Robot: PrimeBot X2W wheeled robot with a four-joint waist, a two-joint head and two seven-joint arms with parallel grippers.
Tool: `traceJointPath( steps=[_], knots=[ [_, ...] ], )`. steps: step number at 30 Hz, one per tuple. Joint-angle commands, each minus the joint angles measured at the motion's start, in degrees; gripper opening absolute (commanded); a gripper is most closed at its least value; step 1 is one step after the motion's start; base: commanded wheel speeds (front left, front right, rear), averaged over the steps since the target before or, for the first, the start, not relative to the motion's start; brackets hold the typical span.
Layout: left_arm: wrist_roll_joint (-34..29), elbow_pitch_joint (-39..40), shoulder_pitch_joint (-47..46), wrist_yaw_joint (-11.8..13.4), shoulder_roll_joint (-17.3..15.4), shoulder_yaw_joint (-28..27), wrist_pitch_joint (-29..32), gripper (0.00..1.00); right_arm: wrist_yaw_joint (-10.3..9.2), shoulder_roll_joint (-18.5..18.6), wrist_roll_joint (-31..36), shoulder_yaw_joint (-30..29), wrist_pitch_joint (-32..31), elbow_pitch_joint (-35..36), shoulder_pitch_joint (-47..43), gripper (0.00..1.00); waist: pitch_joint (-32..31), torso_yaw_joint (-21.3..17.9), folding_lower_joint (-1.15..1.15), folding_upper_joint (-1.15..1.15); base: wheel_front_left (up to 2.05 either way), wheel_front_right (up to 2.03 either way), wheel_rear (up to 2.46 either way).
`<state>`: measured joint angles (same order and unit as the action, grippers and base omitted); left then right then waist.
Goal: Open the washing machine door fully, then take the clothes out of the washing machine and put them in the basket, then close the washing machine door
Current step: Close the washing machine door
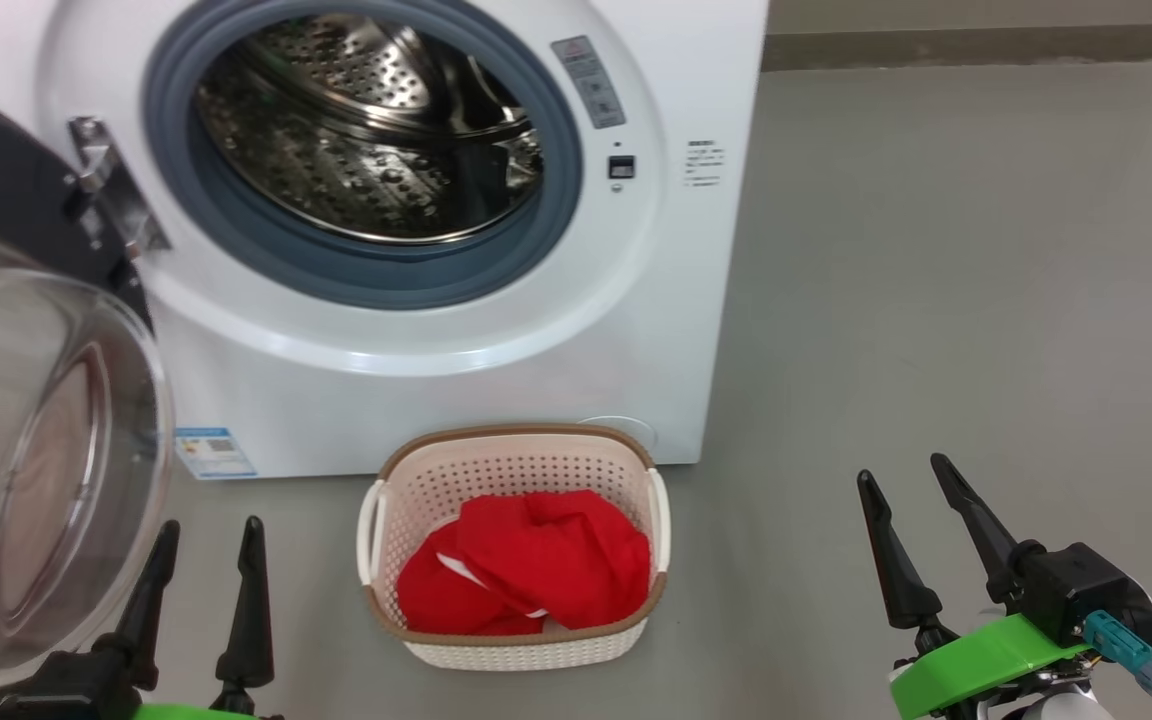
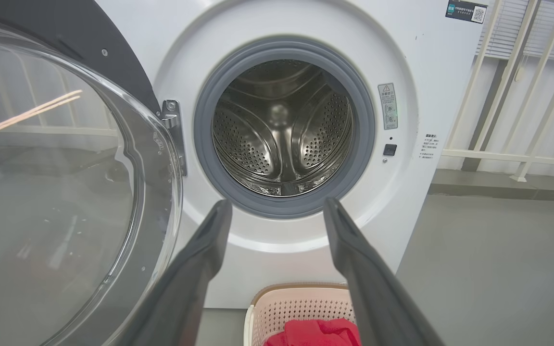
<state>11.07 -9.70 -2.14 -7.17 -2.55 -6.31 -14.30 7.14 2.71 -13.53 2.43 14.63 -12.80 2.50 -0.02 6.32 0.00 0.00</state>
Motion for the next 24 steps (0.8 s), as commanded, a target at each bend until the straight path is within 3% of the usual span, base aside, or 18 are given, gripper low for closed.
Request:
traceJointPath(
  steps=[1,24],
  knots=[
    [-0.5,1.8,-1.2,-0.3,-0.4,-1.9,-0.7,1.00,0.35,0.2,0.6,1.4,0.4,1.7,0.8,1.00,-0.1,3.1,0.00,0.00,0.00,0.00,0.00],
    [-2.8,3.8,-0.6,0.7,-0.3,-0.1,-0.7,1.00,0.35,0.2,0.1,2.7,0.4,2.5,0.6,1.00,-1.2,18.1,0.00,0.00,0.00,0.00,0.00]
  ],
)
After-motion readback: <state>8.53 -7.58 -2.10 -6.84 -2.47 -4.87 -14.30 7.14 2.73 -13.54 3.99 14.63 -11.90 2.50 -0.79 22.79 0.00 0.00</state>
